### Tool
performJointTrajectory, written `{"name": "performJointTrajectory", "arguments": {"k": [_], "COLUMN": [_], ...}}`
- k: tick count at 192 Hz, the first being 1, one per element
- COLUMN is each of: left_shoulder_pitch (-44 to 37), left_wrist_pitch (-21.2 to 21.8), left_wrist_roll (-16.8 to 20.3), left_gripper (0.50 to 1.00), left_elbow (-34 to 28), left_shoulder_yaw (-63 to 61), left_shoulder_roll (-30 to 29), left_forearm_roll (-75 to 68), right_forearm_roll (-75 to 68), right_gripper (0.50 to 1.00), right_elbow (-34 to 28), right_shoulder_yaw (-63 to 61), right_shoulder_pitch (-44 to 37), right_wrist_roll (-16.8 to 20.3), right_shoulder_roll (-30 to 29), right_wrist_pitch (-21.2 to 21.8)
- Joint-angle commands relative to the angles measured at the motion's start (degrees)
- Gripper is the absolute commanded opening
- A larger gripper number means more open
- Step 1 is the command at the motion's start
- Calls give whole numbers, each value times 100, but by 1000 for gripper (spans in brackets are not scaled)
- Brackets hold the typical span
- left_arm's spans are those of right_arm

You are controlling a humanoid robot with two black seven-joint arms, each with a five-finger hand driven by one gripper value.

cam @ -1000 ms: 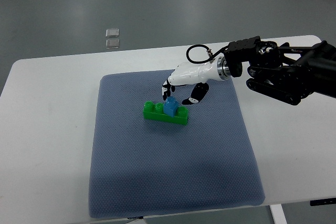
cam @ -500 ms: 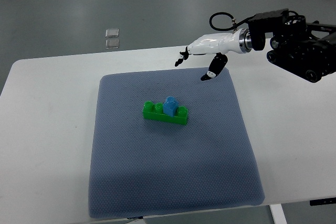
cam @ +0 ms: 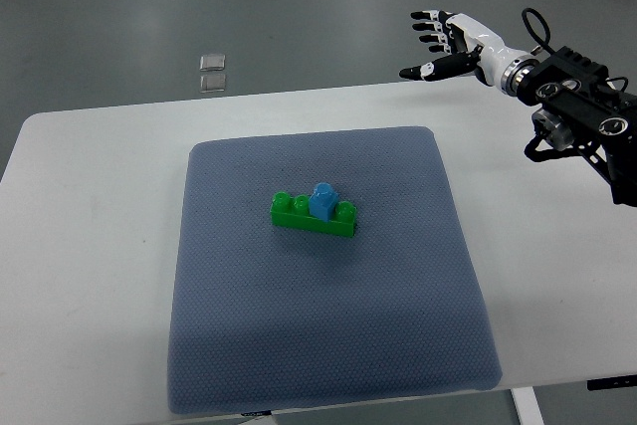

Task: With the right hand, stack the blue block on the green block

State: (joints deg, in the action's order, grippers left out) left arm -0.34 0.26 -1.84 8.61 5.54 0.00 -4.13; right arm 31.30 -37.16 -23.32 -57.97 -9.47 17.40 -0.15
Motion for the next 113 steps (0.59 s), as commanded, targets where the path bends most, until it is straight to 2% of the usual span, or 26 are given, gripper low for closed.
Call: {"name": "performJointTrajectory", "arguments": {"k": [1, 73, 113], "left_shoulder_pitch": [-9, -1, -10], "left_wrist_pitch": [0, 0, 0], "left_wrist_roll": [0, 0, 0], "left_gripper": [1000, 1000, 1000], "left_elbow": [0, 0, 0], "left_shoulder_yaw": [0, 0, 0], "left_shoulder_roll": [0, 0, 0], "left_forearm_roll": [0, 0, 0], "right_forearm_roll": [-722, -1170, -1179], "right_gripper": [903, 913, 913], "right_elbow": [-10, -1, -54], "right_shoulder_yaw": [-340, -2194, -2581], "right_shoulder_pitch": [295, 1306, 1561], "right_wrist_roll": [42, 33, -28], "right_shoulder_roll": [-97, -677, -686], "right_wrist_pitch": [-266, -653, -627]}}
